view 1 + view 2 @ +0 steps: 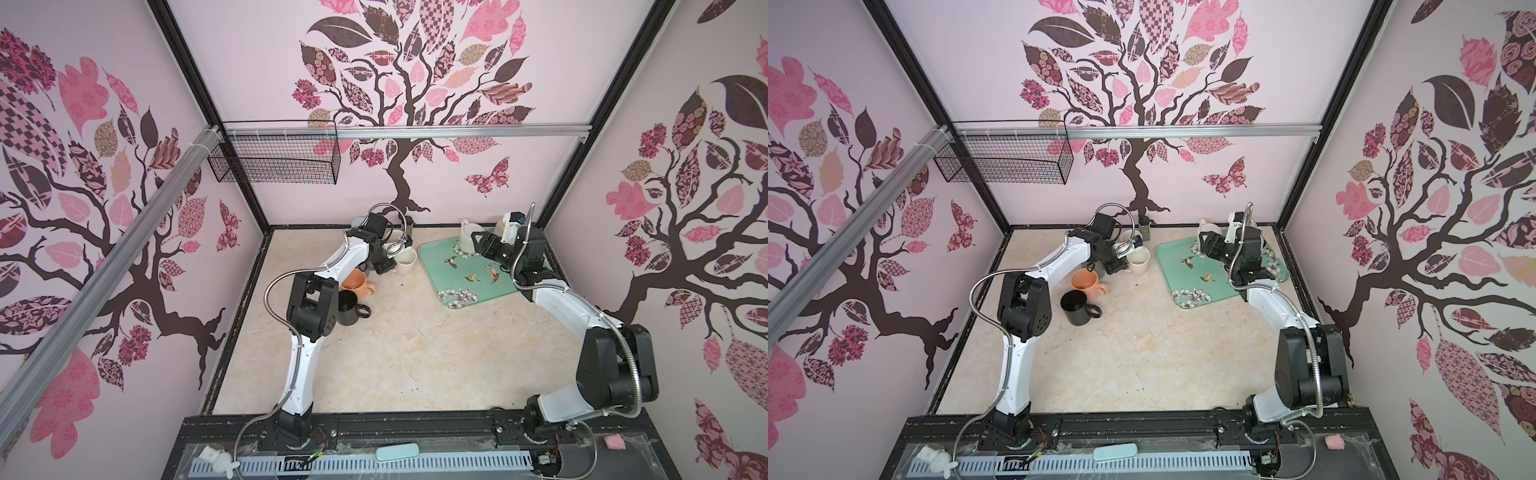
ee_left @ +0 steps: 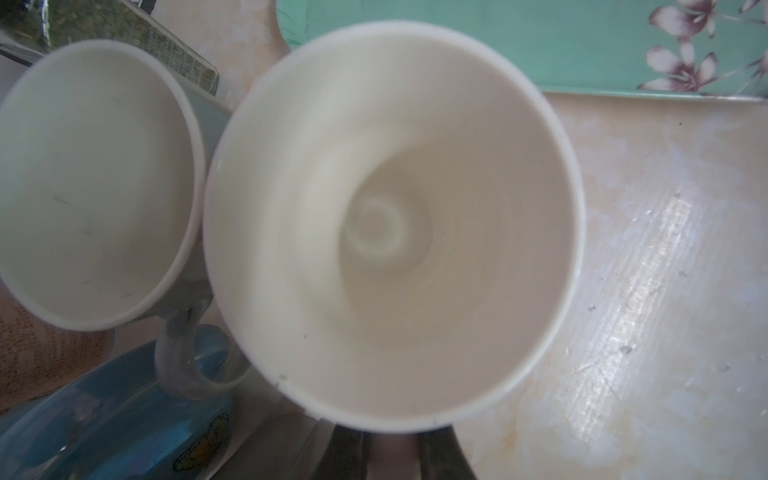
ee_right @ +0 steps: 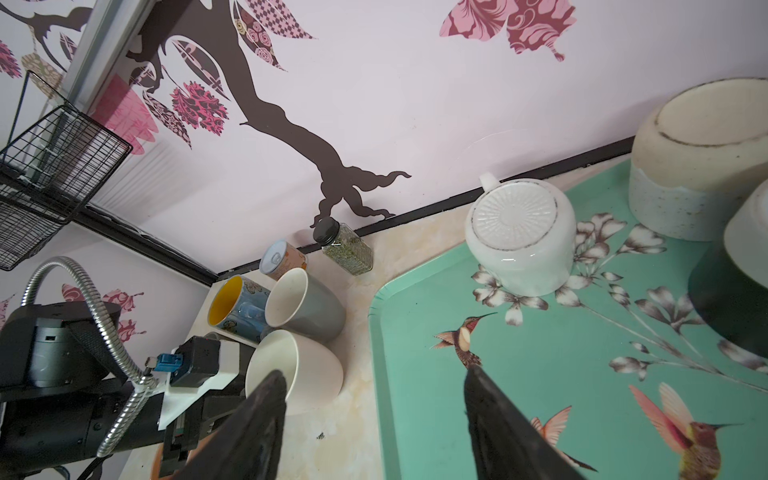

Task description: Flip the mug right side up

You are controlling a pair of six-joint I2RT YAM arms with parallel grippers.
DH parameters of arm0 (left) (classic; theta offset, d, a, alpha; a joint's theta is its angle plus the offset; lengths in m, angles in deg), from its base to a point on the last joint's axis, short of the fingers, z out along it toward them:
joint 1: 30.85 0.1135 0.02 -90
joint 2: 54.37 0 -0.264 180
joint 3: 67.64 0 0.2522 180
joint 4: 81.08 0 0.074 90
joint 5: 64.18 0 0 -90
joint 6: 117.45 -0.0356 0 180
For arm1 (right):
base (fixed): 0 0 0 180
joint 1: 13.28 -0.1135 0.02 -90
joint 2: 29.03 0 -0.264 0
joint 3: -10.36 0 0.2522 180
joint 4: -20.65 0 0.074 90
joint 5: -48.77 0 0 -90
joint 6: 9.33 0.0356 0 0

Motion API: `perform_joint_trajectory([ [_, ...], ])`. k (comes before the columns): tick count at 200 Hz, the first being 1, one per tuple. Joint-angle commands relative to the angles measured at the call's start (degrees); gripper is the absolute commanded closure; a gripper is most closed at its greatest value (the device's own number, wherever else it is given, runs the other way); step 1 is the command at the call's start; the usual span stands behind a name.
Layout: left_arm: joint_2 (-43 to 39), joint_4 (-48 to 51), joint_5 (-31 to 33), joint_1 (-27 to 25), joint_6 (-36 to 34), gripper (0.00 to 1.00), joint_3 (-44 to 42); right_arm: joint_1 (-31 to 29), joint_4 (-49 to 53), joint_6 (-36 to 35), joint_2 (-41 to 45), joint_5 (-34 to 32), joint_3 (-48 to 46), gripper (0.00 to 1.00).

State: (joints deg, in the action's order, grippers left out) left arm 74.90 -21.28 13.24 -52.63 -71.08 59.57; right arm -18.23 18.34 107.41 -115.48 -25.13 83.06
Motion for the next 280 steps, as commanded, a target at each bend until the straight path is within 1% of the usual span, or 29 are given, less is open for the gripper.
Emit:
perform_joint_trajectory([
  [1, 0.4, -2.8, -0.9, 0.2, -1.4, 1.0, 4.0, -0.1, -1.6, -1.2, -0.9, 0.3, 1.7, 0.31],
  [90, 0.9, -2.6, 1.3, 0.9, -3.0, 1.0, 2.7, -0.1, -0.9, -1.8, -1.2, 0.7, 1.7, 0.31],
  [95, 0.8, -2.7, 1.3, 0.9, -3.0, 0.97, 2.6, -0.1, -1.0, -1.8, -1.2, 0.8, 1.9, 0.31],
  [115, 0.0, -3.1, 1.7, 1.0, -3.1, 0.79, 2.0, -0.1, -0.9, -1.6, -1.6, 1.0, 2.1, 0.31],
  [137, -0.7, -3.5, 1.6, 1.1, -3.1, 0.67, 1.7, -0.1, -0.6, -1.3, -2.0, 1.5, 2.4, 0.31],
  [149, -1.0, -3.4, 1.7, 1.3, -3.2, 0.62, 1.6, -0.1, -0.4, -1.2, -2.2, 1.7, 2.5, 0.31],
  [182, -2.5, -3.5, 2.1, 1.2, -3.3, 0.54, 0.9, -0.1, 1.5, -2.5, -2.8, 1.1, 3.6, 0.31],
  [208, -5.2, -3.8, 1.7, 1.3, -3.2, 0.51, -0.4, -0.1, 6.8, -5.2, -5.6, -1.5, 8.4, 0.28],
  [237, -8.7, -5.8, 1.4, 1.3, -1.5, 0.49, -2.7, 0.0, 13.7, -8.4, -11.7, -5.1, 16.5, 0.25],
  [254, -10.6, -8.1, 2.8, 1.3, 1.0, 0.48, -4.6, 0.3, 17.8, -8.8, -16.3, -5.1, 22.3, 0.25],
  [280, -12.9, -10.6, 2.9, 1.2, 4.2, 0.47, -5.8, 1.2, 23.4, -8.9, -23.2, -3.9, 31.5, 0.24],
])
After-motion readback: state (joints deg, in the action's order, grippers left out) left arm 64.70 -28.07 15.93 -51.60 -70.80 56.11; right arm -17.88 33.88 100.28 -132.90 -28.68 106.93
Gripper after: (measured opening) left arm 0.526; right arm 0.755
